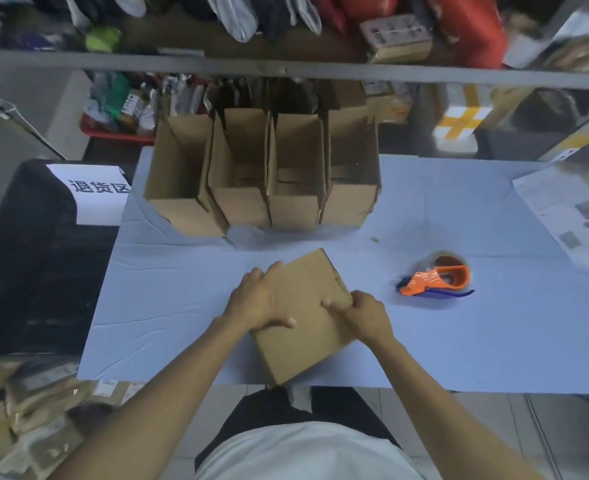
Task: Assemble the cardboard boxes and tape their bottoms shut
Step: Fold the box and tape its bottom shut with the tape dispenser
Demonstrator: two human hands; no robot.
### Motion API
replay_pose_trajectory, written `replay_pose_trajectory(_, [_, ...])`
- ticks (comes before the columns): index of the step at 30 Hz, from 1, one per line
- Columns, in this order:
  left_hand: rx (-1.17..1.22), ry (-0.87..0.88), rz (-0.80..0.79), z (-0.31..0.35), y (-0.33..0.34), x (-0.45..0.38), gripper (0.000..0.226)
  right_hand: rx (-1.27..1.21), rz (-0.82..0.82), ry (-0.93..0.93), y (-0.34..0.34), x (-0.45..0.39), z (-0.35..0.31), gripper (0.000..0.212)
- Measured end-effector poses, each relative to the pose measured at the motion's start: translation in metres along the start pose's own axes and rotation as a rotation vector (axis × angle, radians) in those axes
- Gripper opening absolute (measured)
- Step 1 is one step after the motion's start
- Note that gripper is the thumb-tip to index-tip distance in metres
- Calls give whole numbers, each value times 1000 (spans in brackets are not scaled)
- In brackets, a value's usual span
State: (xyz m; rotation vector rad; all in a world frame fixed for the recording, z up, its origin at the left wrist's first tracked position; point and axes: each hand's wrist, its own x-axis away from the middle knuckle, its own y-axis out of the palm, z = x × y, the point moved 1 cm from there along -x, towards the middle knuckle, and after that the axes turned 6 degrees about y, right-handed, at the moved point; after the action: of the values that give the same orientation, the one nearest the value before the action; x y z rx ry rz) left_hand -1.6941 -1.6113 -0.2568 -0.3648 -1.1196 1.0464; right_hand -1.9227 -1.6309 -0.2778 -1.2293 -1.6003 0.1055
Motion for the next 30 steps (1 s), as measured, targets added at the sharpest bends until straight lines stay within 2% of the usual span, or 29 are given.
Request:
replay_pose_trajectory(2, [125,-67,88,5,11,9,103,39,100,-42,-2,-3,-5,52])
replay_pose_trajectory(4, [203,-147,137,10,28,20,79,96,166,-159,-12,-12,-17,44])
replay_pose_trajectory(7, [132,-175,55,11,41,31,61,178,50,-371,-30,-29,-29,34])
replay_pose_trajectory(8, [112,-168,91,9,37,30,59,167,-1,-400,-33,-32,-29,33])
replay_pose_trajectory(11, [133,-9,352,13,16,9,52,124,-36,-412,-31,-36,-24,31])
replay_pose_trajectory(12, [153,72,376,19,9,-2,48,93,-21,-409,-29,-36,-22,32])
replay_pose_trajectory(14, [168,170,365,30,-1,-21,41,-61,24,-379,-29,-36,-21,30])
replay_pose_trajectory(17, [11,279,392,44,-8,-48,39,-230,33,-389,-33,-37,-22,16])
replay_pose_trajectory(19, [17,353,270,55,-9,-58,29,-225,-31,-377,-34,-38,-28,13])
replay_pose_trajectory(21, [134,332,180,64,-5,-62,16,-205,-78,-358,-35,-40,-32,9])
replay_pose_trajectory(24, [298,219,244,67,3,-61,7,-197,-78,-323,-37,-45,-34,6])
replay_pose_trajectory(30, [317,232,282,68,9,-60,6,-252,-51,-291,-42,-49,-29,12])
